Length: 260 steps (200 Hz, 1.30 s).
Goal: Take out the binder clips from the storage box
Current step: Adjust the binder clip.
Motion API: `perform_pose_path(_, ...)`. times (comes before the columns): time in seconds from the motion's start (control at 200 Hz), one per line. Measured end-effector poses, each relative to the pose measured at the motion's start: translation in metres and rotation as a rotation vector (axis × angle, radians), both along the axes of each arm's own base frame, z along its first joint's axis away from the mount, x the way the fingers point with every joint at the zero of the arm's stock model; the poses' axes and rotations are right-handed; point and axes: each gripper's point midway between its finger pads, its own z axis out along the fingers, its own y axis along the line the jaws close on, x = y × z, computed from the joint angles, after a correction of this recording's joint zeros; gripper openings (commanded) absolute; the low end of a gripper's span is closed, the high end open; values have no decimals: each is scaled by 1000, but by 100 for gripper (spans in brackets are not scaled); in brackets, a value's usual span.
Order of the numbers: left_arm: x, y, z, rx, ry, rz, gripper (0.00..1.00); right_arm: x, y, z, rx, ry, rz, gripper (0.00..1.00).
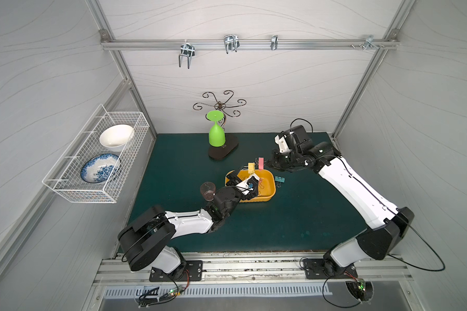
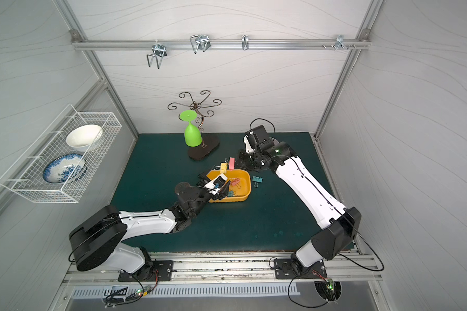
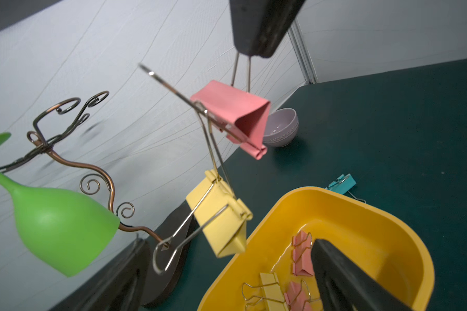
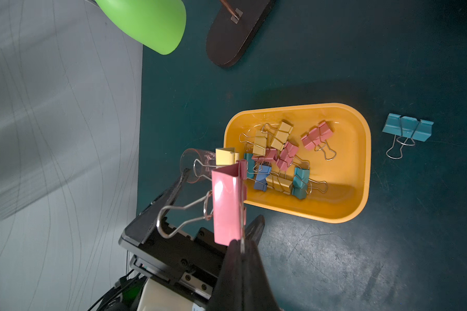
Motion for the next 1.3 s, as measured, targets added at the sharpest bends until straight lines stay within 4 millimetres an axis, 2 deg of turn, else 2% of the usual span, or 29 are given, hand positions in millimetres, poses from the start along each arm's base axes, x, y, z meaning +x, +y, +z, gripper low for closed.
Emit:
perform_pose_path(0.205,12,-6,5,56,-17,-1,80,-5,1,-2,17,20,4,0)
perform_pose_path(0.395,21,3,-2,64,6,36,67,-8,2,3,37,15,10,0)
perform_pose_path(0.525,26,10,-3,52,18,69,62,-10,2,7,47,11,13,0)
perform_pose_path(0.96,24,7,5,-14,35,51,65,-13,4,11,72,17,29,0)
perform_pose_path(1.041,24,6,5,-17,37,47,57,-14,5,12,75,17,31,0)
perform_pose_path(1.226,25,8,6,-34,49,53,30,-14,6,12,80,18,35,0)
perform_pose_path(1.301,26,11,8,-48,52,63,25,-13,6,12,82,19,32,0)
